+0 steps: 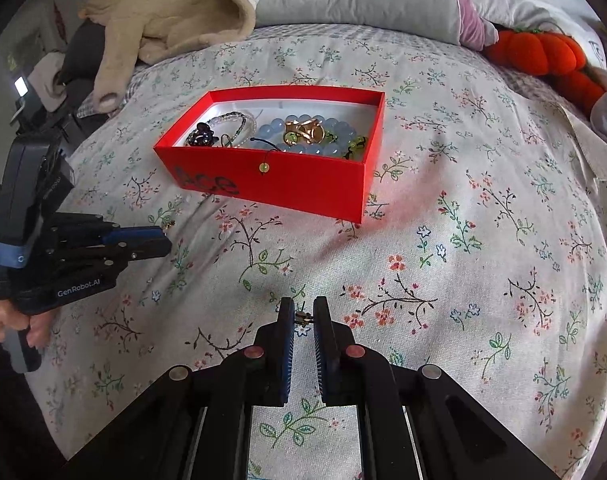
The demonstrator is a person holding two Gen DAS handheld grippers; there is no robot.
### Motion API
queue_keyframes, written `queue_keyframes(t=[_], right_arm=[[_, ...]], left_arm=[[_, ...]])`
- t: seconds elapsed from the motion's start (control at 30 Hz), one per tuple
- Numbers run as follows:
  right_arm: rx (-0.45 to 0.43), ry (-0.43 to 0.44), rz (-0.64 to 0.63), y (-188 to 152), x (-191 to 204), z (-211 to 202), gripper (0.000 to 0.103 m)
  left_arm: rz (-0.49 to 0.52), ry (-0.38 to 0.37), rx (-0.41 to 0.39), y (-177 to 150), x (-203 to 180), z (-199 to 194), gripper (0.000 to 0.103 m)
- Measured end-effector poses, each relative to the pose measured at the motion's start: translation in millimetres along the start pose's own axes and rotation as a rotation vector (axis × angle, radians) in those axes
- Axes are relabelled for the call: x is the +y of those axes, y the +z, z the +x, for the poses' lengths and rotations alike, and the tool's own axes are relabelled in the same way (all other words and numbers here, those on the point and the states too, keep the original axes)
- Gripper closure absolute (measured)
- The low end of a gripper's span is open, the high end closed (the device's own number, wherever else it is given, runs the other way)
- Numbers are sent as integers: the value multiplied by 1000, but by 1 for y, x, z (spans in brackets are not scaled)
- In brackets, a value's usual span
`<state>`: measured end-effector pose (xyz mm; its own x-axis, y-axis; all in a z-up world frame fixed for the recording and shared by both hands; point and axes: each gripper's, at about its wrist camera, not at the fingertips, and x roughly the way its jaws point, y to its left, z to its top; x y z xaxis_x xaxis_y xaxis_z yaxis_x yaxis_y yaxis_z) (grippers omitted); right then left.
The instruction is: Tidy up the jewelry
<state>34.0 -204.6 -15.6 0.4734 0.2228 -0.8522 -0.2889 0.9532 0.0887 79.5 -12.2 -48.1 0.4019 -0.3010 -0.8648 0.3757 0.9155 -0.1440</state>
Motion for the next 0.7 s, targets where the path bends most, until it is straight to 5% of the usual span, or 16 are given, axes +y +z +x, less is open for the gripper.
queue_keyframes(t=[0.23,0.7], right_arm=[[-2,-6,-4,1,1,-1,94],[-6,-9,-10,9,14,2,94]], left_arm=[[-8,37,-1,2,-3,0,100],[-25,-30,-39,-2,4,-29,102]])
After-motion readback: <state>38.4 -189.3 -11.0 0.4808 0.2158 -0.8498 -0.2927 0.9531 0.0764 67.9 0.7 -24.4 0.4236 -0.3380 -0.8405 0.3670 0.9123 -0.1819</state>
